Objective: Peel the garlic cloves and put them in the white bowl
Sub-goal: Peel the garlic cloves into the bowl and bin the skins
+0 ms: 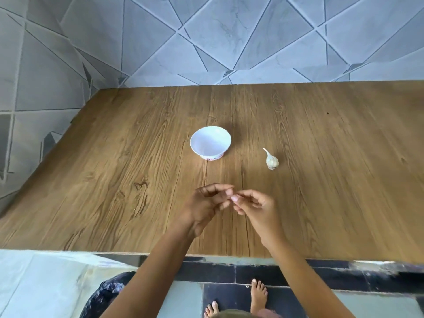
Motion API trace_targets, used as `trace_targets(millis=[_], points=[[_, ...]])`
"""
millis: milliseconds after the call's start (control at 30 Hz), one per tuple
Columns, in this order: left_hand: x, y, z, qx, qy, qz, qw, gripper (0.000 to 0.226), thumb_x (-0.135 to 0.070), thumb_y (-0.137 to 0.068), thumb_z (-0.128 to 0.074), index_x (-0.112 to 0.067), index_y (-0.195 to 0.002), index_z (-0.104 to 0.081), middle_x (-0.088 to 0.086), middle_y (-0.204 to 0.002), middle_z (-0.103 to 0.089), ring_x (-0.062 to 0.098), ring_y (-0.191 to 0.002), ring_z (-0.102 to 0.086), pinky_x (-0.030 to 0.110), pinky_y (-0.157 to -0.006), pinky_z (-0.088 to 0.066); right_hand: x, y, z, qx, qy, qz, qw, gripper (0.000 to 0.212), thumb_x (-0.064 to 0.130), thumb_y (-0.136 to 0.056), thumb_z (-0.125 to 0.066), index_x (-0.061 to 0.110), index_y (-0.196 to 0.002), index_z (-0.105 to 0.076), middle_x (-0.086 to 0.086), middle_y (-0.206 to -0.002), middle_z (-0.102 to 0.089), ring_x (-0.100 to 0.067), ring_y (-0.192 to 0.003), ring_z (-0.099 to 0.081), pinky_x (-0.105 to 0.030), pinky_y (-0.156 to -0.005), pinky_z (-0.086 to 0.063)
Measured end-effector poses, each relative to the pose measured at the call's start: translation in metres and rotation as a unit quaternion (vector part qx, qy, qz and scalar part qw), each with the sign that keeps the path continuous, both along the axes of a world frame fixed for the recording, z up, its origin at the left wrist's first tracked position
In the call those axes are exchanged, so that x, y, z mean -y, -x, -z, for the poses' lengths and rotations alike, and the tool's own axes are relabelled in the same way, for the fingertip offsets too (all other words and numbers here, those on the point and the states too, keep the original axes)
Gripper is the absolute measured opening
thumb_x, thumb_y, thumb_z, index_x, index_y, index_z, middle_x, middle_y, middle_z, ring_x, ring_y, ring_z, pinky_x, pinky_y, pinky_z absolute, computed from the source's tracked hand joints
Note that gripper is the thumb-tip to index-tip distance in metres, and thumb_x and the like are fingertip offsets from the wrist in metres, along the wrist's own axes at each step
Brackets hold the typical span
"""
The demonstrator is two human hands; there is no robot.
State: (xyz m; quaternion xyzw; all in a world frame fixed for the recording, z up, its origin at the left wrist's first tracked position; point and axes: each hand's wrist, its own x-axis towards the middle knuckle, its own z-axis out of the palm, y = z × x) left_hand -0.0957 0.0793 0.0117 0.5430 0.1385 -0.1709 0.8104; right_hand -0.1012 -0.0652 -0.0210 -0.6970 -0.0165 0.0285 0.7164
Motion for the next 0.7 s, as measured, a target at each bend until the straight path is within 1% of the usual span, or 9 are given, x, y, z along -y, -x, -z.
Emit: trace_targets(millis=[100, 167, 233, 300, 367, 433, 500, 600, 700], points=[[-0.003, 0.005, 0.010, 0.012, 0.012, 0.020, 1.000, 0.020, -0.009, -0.073, -0.068, -0.002, -0.091, -0.067, 0.007, -0.079, -0.071, 0.013, -0.075, -0.069, 0.020, -0.070, -0.056, -0.008, 0.011, 0.005, -0.005, 0.071, 0.048, 0.996, 0.005, 0.018, -0.082, -0.070, 0.016, -0.083, -0.067, 0.003, -0.072, -0.068, -0.002, -0.064, -0.062, -0.016, -0.058, -0.048], [-0.008, 0.004, 0.012, 0.030, -0.039, 0.019, 0.999, 0.016, -0.010, -0.076, -0.069, -0.004, -0.091, -0.068, 0.006, -0.080, -0.071, 0.015, -0.079, -0.069, 0.022, -0.071, -0.056, -0.006, 0.014, 0.009, 0.032, 0.171, 0.069, 0.982, 0.017, 0.032, -0.082, -0.068, 0.016, -0.088, -0.067, 0.006, -0.079, -0.068, -0.001, -0.070, -0.061, -0.015, -0.061, -0.047], [-0.014, 0.001, 0.013, 0.064, -0.157, 0.030, 0.985, 0.010, -0.009, -0.080, -0.070, -0.006, -0.089, -0.068, 0.005, -0.074, -0.069, 0.013, -0.071, -0.067, 0.020, -0.064, -0.055, 0.004, 0.015, 0.014, 0.119, 0.318, 0.087, 0.937, 0.034, 0.048, -0.086, -0.057, 0.017, -0.097, -0.067, 0.008, -0.090, -0.069, -0.005, -0.081, -0.063, -0.017, -0.067, -0.049], [-0.020, -0.005, 0.013, 0.096, -0.255, 0.058, 0.960, 0.011, -0.007, -0.078, -0.074, -0.005, -0.086, -0.067, 0.006, -0.068, -0.066, 0.012, -0.062, -0.064, 0.019, -0.058, -0.052, 0.014, 0.012, 0.021, 0.182, 0.438, 0.070, 0.878, 0.048, 0.050, -0.090, -0.043, 0.014, -0.112, -0.065, -0.001, -0.110, -0.068, -0.018, -0.103, -0.063, -0.028, -0.086, -0.048], [-0.021, -0.011, 0.012, 0.100, -0.297, 0.079, 0.946, 0.012, -0.005, -0.076, -0.076, -0.004, -0.084, -0.067, 0.006, -0.068, -0.067, 0.011, -0.062, -0.064, 0.019, -0.059, -0.052, 0.020, 0.005, 0.028, 0.174, 0.514, 0.028, 0.840, 0.059, 0.050, -0.091, -0.032, 0.011, -0.127, -0.056, -0.009, -0.135, -0.054, -0.028, -0.130, -0.046, -0.041, -0.105, -0.034], [-0.018, -0.015, 0.014, 0.096, -0.310, 0.081, 0.943, 0.013, -0.003, -0.076, -0.076, -0.004, -0.087, -0.068, 0.006, -0.075, -0.068, 0.013, -0.069, -0.066, 0.020, -0.065, -0.054, 0.025, 0.000, 0.031, 0.140, 0.561, -0.015, 0.816, 0.070, 0.054, -0.091, -0.018, 0.013, -0.141, -0.042, -0.009, -0.152, -0.032, -0.025, -0.142, -0.024, -0.041, -0.114, -0.016], [-0.014, -0.017, 0.016, 0.093, -0.316, 0.085, 0.940, 0.012, -0.002, -0.079, -0.073, -0.005, -0.090, -0.070, 0.009, -0.083, -0.069, 0.014, -0.076, -0.067, 0.020, -0.071, -0.056, 0.028, -0.003, 0.033, 0.130, 0.584, -0.036, 0.800, 0.075, 0.058, -0.089, -0.008, 0.016, -0.147, -0.029, -0.007, -0.157, -0.017, -0.021, -0.145, -0.010, -0.037, -0.116, -0.004], [-0.009, -0.020, 0.018, 0.075, -0.335, 0.120, 0.932, 0.011, -0.002, -0.080, -0.071, -0.007, -0.090, -0.072, 0.011, -0.087, -0.071, 0.016, -0.081, -0.068, 0.025, -0.080, -0.057, 0.030, -0.004, 0.033, 0.131, 0.583, -0.033, 0.801, 0.075, 0.058, -0.089, -0.006, 0.017, -0.148, -0.027, -0.006, -0.157, -0.015, -0.018, -0.145, -0.006, -0.035, -0.115, 0.001], [-0.007, -0.027, 0.015, 0.054, -0.366, 0.181, 0.911, 0.011, -0.004, -0.080, -0.072, -0.004, -0.091, -0.072, 0.010, -0.081, -0.071, 0.012, -0.073, -0.067, 0.024, -0.076, -0.056, 0.028, -0.004, 0.033, 0.130, 0.580, -0.033, 0.803, 0.072, 0.057, -0.090, -0.008, 0.018, -0.149, -0.025, -0.005, -0.158, -0.013, -0.014, -0.143, 0.001, -0.033, -0.115, 0.005]])
